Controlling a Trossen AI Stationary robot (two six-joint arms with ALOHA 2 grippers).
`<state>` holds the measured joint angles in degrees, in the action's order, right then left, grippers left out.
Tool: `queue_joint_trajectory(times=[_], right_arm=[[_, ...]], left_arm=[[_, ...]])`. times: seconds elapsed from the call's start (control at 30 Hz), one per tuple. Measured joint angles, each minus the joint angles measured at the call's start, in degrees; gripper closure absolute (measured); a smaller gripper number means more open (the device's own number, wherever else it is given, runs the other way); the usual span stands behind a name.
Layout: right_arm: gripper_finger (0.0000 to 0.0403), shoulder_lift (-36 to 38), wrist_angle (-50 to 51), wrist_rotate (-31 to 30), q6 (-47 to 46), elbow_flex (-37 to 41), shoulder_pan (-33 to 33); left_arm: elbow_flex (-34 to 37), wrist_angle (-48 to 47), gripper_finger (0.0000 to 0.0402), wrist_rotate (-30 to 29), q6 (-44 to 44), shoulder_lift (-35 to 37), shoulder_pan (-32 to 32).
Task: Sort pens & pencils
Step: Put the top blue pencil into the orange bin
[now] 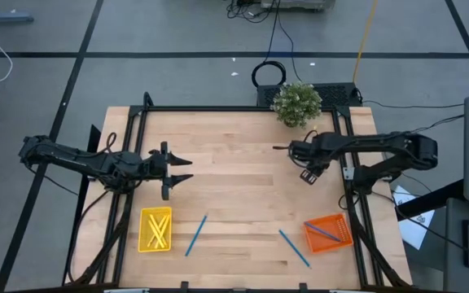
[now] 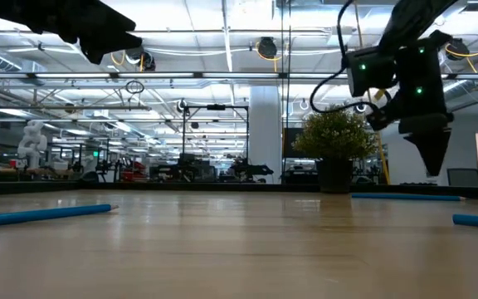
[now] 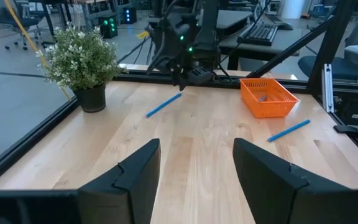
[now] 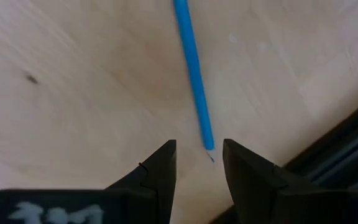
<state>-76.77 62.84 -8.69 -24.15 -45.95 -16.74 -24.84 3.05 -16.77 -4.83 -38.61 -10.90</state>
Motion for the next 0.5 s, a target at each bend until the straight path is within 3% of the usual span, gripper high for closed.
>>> queue_joint_trajectory(times=[0.5], right_arm=[[0.028, -3.48, -1.0, 2.83, 4.41, 5.29, -6.57]], left_arm=[[0.0, -0.35, 0.0195, -0.05, -0.41, 0.0, -0.02]])
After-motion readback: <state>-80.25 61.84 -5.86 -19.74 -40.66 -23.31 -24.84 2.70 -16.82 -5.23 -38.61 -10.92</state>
